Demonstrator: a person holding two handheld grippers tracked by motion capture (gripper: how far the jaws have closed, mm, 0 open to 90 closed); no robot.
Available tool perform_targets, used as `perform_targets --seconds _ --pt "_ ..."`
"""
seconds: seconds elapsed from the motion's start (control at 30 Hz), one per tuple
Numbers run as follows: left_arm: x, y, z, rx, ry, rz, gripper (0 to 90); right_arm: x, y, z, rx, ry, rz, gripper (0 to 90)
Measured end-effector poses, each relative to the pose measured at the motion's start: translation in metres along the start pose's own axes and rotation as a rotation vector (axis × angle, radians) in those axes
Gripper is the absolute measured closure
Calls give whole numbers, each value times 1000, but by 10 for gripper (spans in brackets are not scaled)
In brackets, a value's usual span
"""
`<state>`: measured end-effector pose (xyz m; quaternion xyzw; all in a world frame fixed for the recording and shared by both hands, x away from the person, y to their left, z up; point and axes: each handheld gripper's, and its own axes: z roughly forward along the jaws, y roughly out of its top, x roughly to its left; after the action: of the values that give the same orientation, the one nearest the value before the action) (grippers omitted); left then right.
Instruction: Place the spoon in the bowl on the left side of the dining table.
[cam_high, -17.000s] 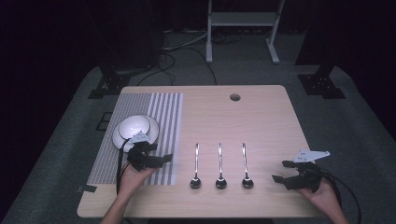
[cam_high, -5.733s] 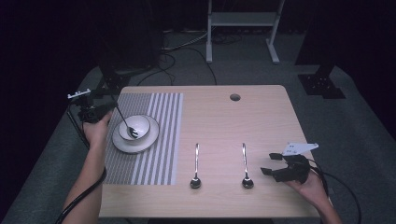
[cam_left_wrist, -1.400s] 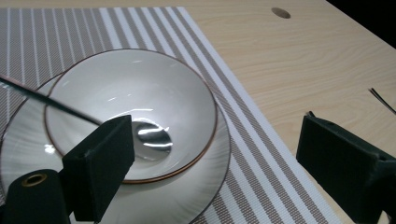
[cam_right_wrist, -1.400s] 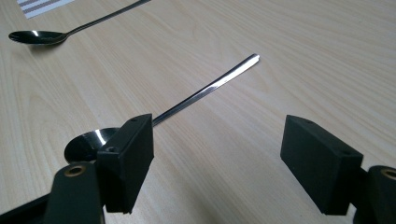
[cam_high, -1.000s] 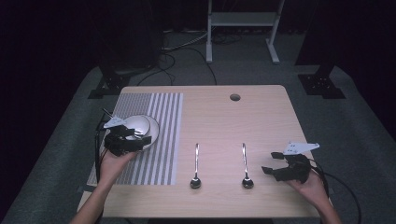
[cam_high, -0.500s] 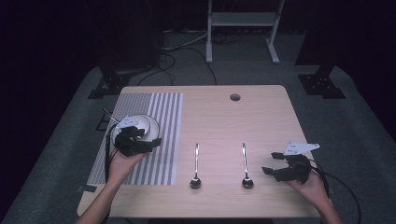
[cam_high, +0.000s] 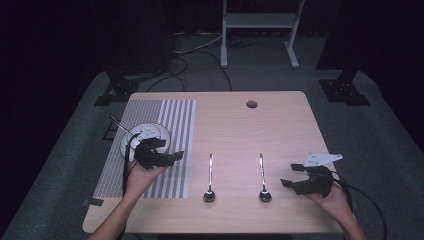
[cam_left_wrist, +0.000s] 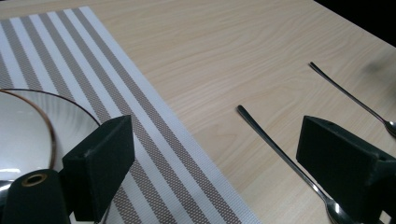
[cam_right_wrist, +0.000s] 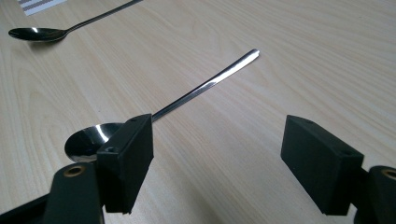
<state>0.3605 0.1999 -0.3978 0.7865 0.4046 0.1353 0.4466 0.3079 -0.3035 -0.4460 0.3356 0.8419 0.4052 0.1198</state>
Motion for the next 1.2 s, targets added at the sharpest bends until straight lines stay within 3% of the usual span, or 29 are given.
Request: perform_targets --seconds 0.83,1.2 --pt "-36 -26 28 23 -97 13 106 1 -2 0 2 0 -1 242" --pt "-44 -35 34 42 -122 18 110 3 -3 1 2 1 -4 241"
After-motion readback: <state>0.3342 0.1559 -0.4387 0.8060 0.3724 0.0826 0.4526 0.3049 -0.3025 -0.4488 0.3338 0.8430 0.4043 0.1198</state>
